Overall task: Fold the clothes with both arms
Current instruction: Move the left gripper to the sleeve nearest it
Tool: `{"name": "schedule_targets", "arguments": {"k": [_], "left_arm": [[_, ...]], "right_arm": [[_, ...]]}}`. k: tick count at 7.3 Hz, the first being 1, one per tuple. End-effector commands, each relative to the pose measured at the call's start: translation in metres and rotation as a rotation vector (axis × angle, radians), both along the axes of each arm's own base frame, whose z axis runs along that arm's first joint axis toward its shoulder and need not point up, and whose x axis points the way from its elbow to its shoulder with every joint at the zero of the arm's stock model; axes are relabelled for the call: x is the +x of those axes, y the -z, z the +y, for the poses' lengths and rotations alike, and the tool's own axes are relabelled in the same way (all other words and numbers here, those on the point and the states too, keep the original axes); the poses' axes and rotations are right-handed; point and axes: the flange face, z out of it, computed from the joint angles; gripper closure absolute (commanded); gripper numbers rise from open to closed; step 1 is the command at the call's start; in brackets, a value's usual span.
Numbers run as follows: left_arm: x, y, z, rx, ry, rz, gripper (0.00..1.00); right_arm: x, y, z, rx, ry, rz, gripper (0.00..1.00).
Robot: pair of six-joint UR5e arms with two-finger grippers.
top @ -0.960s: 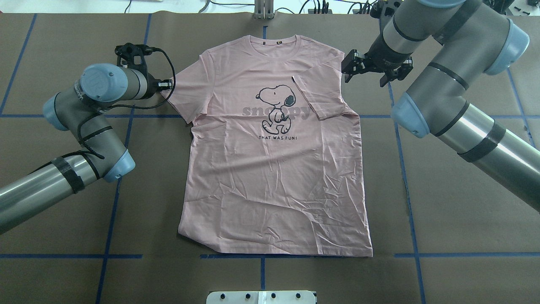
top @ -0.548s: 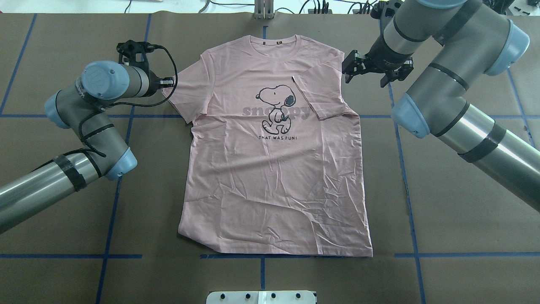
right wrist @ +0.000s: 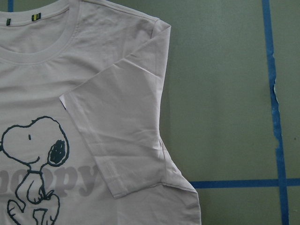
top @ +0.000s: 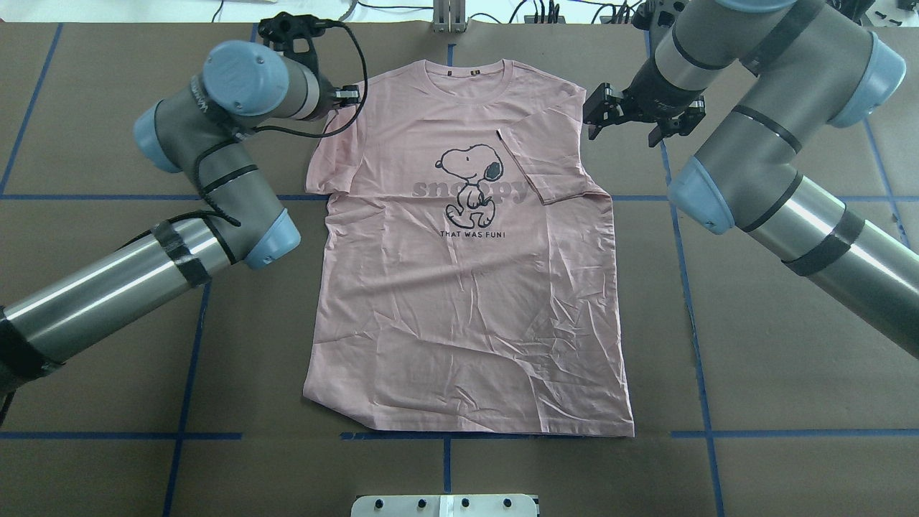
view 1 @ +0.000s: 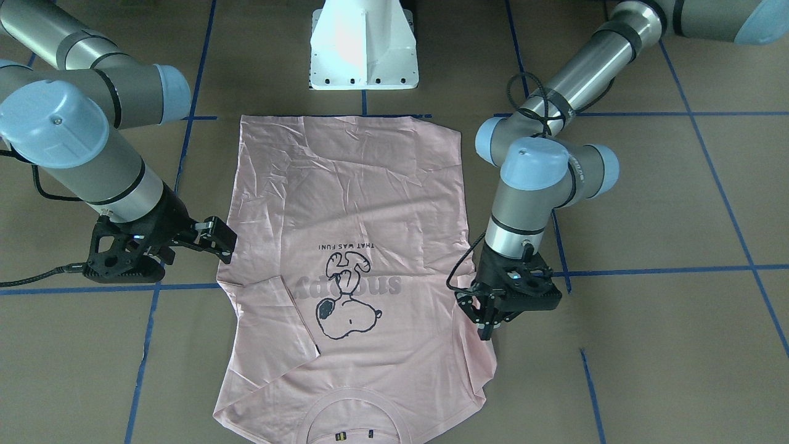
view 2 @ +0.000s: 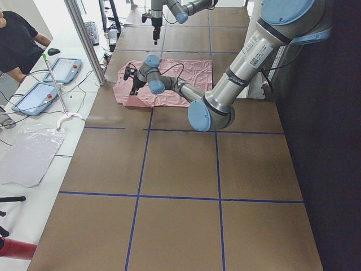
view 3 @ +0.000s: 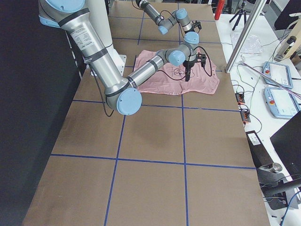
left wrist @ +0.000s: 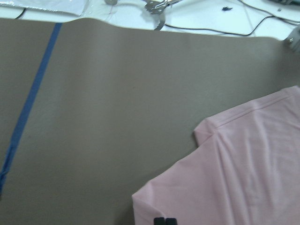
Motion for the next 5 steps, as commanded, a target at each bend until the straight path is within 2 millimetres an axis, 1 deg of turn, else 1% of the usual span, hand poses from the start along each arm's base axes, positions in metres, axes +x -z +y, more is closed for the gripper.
{"name": "schedule_targets", "arguments": {"k": [1,2,3,4,5], "left_arm": [[0.05,0.061,0.014,-0.07,0.009,0.079,1.0],[0.068,0.058,0.019,-0.093,0.004,0.081,1.0],[0.078,0.053,0.027,-0.1,-0.004,0.075,1.0],[0.087,0.047,0.029,-0.113,-0.01,0.067,1.0],[0.088,0.044,0.029,-0.116,-0.008,0.063,0.18]], "right_arm": [[0.006,0.0,0.008,0.008,0.0,-0.008,0.0],[0.008,-0.002,0.01,0.008,-0.001,-0.006,0.0],[0.008,-0.004,0.01,0.005,-0.002,-0.005,0.0],[0.008,-0.004,0.01,0.005,-0.003,-0.003,0.0],[0.008,-0.004,0.01,0.005,-0.004,-0.002,0.0]]}}
